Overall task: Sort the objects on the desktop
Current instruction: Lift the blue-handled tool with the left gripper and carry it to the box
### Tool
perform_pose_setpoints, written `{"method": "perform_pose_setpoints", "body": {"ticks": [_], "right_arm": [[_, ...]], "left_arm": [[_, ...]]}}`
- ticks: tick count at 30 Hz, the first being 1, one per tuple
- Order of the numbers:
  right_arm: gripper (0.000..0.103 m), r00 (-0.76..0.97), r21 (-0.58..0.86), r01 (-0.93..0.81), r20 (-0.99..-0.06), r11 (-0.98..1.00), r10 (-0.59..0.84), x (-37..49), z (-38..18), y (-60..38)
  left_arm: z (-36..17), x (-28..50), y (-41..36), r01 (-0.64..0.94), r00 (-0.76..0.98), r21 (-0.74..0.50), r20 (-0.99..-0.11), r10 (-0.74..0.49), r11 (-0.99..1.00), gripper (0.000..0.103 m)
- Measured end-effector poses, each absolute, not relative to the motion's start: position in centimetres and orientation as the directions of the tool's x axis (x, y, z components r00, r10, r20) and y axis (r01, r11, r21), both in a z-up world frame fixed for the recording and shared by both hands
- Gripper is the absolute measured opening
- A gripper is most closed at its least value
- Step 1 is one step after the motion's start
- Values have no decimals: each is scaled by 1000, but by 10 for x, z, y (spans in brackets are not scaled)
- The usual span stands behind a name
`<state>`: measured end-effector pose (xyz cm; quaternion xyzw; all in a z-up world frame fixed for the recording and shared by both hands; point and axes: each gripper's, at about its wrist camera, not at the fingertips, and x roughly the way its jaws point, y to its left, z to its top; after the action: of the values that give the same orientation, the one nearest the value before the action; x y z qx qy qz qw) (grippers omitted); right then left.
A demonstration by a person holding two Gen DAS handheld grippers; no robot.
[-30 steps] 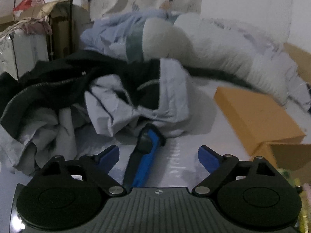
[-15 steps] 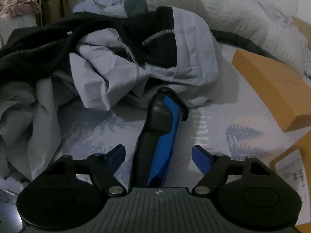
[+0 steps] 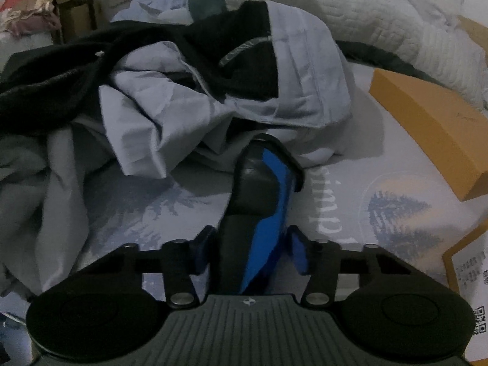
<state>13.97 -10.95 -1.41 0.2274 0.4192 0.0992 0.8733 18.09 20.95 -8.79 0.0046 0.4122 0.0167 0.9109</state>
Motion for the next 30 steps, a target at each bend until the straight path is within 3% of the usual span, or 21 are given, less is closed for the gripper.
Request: {"method": "perform_pose_setpoints", "body": {"ticks": [14,30], "right_arm": [[103,632,457,21,-695,889,343,110,-8,-122],[103,650,469,28,-679,883,340,68,8,-131]], "left_arm": [[-89,148,198,-63,663,27,-746,62,998,44],[-51,83,200,-124,726,-91,-688,27,988,43]]}}
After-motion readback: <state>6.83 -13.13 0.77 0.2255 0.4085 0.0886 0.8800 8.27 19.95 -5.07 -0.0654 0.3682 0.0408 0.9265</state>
